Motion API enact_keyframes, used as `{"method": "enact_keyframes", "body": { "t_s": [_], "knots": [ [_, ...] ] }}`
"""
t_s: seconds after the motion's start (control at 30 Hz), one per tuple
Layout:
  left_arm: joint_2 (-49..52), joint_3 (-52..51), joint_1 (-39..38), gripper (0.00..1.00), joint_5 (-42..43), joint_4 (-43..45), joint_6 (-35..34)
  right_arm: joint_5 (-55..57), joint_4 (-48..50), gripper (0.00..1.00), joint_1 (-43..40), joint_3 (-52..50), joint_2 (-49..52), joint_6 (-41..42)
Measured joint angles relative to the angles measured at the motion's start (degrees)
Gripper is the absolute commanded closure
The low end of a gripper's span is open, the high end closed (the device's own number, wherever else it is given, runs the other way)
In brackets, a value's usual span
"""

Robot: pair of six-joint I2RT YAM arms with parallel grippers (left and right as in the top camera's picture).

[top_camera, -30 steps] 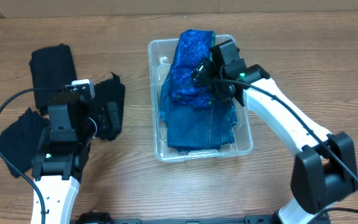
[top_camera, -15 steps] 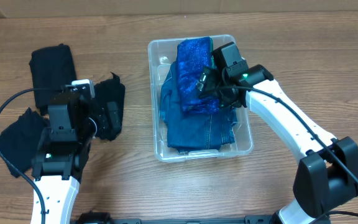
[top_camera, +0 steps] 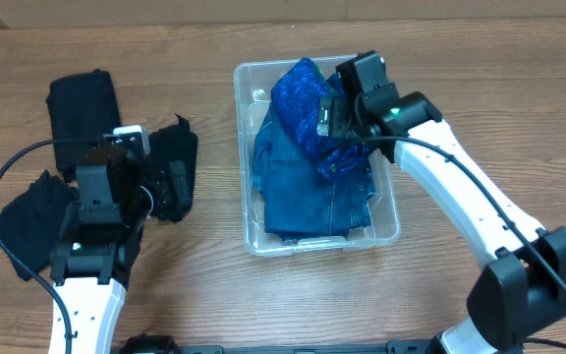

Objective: Pack container
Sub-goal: 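Spread the sequined cloth in the bin with the right gripper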

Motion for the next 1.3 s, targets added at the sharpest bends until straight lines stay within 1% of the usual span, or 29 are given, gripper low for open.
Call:
{"method": "enact_keyframes", "body": {
  "t_s": [0.1, 0.23, 0.77, 0.87, 0.93, 1.0, 1.07, 1.1, 1.17, 1.3],
  "knots": [
    [0.0, 0.0, 0.0, 0.0, 0.0, 0.0, 0.0, 0.42, -0.17, 0.0, 0.02, 0.48, -1.46, -4.22],
    [0.0, 0.0, 0.0, 0.0, 0.0, 0.0, 0.0, 0.68, -2.08, 0.0, 0.02, 0.61, -2.03, -7.15],
    [0.0, 0.0, 0.0, 0.0, 0.0, -0.02, 0.0, -0.44, -4.11, 0.0, 0.0, 0.61, -2.03, -9.16],
    [0.0, 0.0, 0.0, 0.0, 0.0, -0.02, 0.0, 0.09, -1.97, 0.0, 0.0, 0.59, -2.03, -8.11],
    [0.0, 0.0, 0.0, 0.0, 0.0, 0.0, 0.0, 0.81, 1.84, 0.0, 0.0, 0.52, -1.73, -8.13],
    [0.0, 0.0, 0.0, 0.0, 0.0, 0.0, 0.0, 1.03, 4.74, 0.0, 0.0, 0.52, -0.68, -11.87],
    [0.0, 0.0, 0.0, 0.0, 0.0, -0.15, 0.0, 0.94, 1.51, 0.0, 0.0, 0.57, 1.62, -18.58],
    [0.0, 0.0, 0.0, 0.0, 0.0, -0.35, 0.0, 2.4, 0.15, 0.0, 0.02, 0.48, 2.82, -19.41],
    [0.0, 0.0, 0.0, 0.0, 0.0, -0.92, -0.02, 6.75, -0.28, 0.0, -0.07, 0.26, 5.95, -18.51],
    [0.0, 0.0, 0.0, 0.0, 0.0, -0.83, 0.0, 9.42, -0.17, 0.0, -1.16, -0.55, 8.63, -17.27]
  ]
}}
